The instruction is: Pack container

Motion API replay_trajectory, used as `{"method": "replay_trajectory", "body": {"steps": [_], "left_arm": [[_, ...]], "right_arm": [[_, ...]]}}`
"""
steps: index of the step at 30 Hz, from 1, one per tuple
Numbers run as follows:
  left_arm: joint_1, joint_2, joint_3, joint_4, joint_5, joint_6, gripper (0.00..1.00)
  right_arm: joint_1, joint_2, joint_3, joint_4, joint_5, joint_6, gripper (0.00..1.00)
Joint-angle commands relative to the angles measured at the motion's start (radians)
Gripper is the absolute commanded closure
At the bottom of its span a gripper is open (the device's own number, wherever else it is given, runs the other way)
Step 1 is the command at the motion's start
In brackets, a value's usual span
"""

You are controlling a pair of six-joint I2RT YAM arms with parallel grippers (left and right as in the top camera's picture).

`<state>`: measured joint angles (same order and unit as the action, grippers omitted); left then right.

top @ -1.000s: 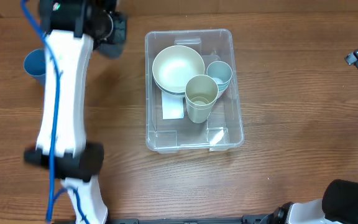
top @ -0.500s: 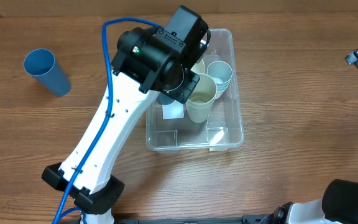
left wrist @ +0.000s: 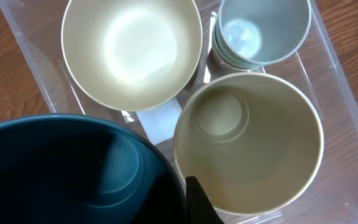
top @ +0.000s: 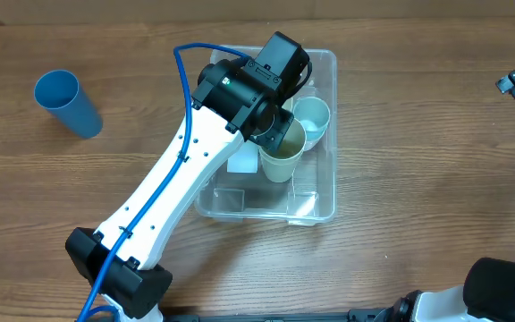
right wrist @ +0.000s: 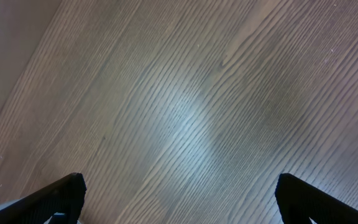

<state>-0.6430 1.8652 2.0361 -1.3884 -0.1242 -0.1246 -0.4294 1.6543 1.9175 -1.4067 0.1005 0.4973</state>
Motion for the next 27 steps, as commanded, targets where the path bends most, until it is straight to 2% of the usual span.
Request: {"method": "replay_trajectory", "body": {"steps": [1, 7, 22, 27], "left_arm": [[0.014, 0.044, -0.031, -0.004, 0.063, -0.025, 0.96], [0.014, 0.044, 0.044, -0.02, 0.103, -0.026, 0.96], [0.014, 0.044, 0.026, -0.107, 0.091, -0.033, 0.96], [0.014, 0.044, -0.108, -0.066, 0.08, -0.031, 0.96]], "right_arm": [[0.003, -0.002, 0.013, 0.006, 0.003, 0.004, 0.0], [0.003, -0.002, 0.013, 0.006, 0.003, 0.004, 0.0], [0.003, -0.002, 0.013, 0.006, 0.003, 0.004, 0.0], [0.003, -0.002, 0.013, 0.006, 0.003, 0.004, 0.0]]}}
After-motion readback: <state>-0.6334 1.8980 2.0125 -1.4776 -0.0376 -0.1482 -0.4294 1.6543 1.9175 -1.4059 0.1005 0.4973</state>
